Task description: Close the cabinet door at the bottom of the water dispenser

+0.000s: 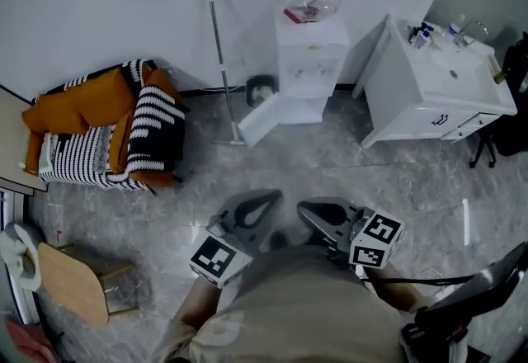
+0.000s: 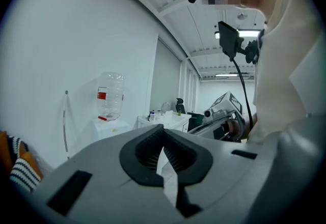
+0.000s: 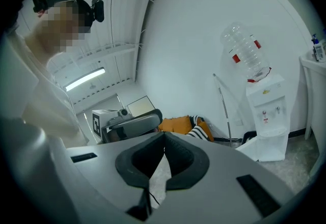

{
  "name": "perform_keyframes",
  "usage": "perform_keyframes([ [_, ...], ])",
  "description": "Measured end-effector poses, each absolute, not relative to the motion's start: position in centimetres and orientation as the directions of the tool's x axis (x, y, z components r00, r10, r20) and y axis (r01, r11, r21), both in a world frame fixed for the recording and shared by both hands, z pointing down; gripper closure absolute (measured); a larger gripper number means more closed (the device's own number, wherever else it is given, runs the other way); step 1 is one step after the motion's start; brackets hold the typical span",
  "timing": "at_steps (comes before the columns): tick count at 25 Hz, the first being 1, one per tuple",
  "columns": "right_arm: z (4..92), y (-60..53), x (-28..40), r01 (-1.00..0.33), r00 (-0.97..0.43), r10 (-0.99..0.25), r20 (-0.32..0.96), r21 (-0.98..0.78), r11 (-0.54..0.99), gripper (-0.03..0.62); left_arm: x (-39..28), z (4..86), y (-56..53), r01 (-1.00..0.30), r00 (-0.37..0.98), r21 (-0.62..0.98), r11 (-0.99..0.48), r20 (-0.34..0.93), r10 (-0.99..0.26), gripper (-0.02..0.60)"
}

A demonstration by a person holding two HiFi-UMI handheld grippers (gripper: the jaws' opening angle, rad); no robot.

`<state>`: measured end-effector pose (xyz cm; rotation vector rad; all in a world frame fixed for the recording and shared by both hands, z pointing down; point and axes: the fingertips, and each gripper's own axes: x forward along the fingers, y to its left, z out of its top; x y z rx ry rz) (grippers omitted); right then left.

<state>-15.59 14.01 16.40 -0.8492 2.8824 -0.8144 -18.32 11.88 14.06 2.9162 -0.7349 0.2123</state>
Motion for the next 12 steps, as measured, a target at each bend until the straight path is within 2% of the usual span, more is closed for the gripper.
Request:
perform_keyframes([
  [12,14.3,9.0,-5.8,-0.524,-0.816,-0.578,0.032,-0.464,0.714,0.579,-9.0,12.8,7.8,-0.444,0.879,0.008,-0.896,0.198,-0.433,0.591],
])
